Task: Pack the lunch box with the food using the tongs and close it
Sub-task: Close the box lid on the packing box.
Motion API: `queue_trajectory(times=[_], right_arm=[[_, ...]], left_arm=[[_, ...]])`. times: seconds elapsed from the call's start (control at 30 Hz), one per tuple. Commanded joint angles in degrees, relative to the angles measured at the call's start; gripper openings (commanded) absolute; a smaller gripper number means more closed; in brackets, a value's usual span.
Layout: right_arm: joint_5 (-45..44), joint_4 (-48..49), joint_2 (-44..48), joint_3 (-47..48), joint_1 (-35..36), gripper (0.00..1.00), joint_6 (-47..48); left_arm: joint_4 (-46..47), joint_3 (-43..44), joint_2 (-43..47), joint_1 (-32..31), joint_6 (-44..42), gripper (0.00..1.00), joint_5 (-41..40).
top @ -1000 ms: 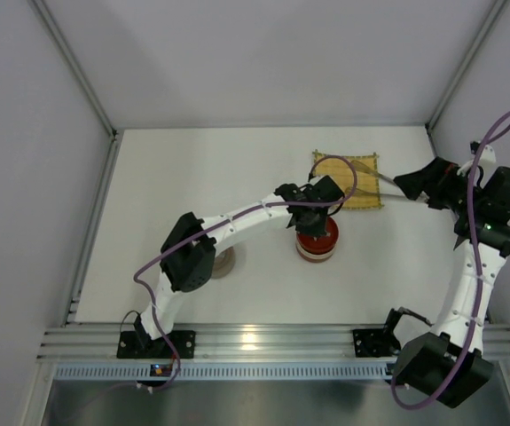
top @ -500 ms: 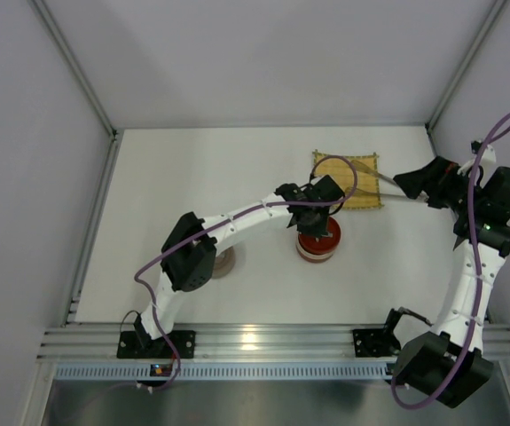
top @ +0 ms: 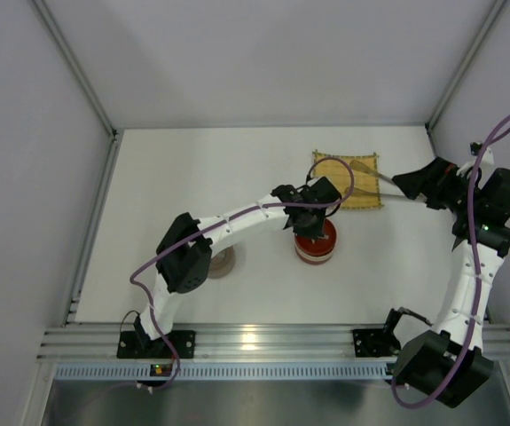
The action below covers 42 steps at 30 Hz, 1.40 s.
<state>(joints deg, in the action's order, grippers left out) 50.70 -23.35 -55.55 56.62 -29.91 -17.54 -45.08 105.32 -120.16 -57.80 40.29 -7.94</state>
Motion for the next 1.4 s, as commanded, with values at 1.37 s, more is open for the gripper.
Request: queue_trajectory(times=[1.37], right_arm=[[1.07, 4.90, 1.06, -2.22, -1.03, 0.99, -1.00]], left_arm=[[-0.18, 0.59, 0.01, -0.03, 0.05, 0.00, 3.99]])
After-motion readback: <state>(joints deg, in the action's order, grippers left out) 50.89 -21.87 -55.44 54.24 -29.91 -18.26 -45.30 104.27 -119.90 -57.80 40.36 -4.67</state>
